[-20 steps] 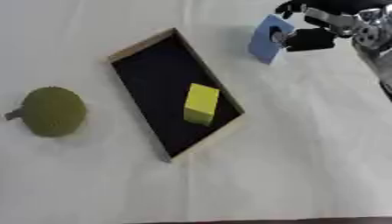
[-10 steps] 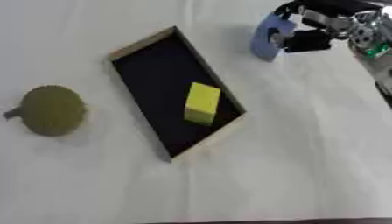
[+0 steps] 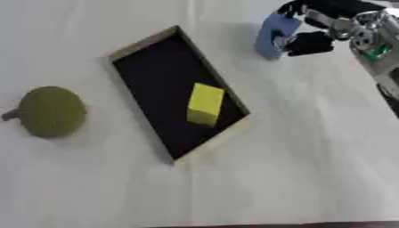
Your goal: Pick up objects on the table and place them in the box.
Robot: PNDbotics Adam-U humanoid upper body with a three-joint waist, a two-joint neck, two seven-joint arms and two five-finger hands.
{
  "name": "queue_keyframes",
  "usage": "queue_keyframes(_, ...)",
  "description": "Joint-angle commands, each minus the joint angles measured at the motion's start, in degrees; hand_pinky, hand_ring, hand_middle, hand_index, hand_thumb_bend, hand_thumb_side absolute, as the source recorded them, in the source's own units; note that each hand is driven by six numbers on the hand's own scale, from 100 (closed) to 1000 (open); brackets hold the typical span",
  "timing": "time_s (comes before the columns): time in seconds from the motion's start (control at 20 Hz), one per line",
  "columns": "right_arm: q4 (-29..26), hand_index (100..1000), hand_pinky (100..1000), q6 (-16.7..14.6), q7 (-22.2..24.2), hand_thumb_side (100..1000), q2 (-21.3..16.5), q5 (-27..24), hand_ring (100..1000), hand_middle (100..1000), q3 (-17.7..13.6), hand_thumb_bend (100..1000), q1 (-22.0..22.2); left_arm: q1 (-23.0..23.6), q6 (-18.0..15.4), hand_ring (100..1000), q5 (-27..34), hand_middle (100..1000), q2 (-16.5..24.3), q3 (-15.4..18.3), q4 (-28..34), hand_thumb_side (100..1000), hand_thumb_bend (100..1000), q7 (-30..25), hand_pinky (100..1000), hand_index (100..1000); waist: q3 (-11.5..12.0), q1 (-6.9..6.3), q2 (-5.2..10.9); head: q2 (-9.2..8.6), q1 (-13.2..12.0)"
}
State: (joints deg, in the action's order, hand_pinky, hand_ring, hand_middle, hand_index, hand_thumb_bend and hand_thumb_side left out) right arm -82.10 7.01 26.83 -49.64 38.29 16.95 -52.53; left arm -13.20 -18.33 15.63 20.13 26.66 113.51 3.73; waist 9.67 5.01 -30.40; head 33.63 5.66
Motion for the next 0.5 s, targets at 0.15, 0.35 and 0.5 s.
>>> queue_keyframes(0.15, -5.2, 924, 883, 0.2, -2.4, 634, -1.8, -2.4, 883, 777, -2.1, 100, 0.7, -0.2, 0.0, 738, 0.4, 618, 0.9, 0.8, 1.1, 600, 100, -0.4, 875, 824, 0.1, -0.41, 1.07, -0.63, 0.1)
queue_keyframes(0.35, -10.2, 926, 903, 2.3, -3.9, 605, -3.2, -3.0, 910, 795, -3.6, 100, 1.8, -0.2, 0.1, 738, 0.4, 618, 0.9, 0.7, 1.1, 600, 100, -0.5, 875, 824, -0.2, -0.46, 1.28, -0.63, 0.2)
queue_keyframes(0.5, -12.3, 931, 919, 3.9, -4.0, 599, -3.8, -2.5, 934, 811, -4.0, 119, 2.5, -0.2, 0.1, 739, 0.5, 618, 1.0, 0.7, 1.1, 600, 100, -0.6, 876, 825, -0.3, -0.52, 1.56, -0.74, 0.3)
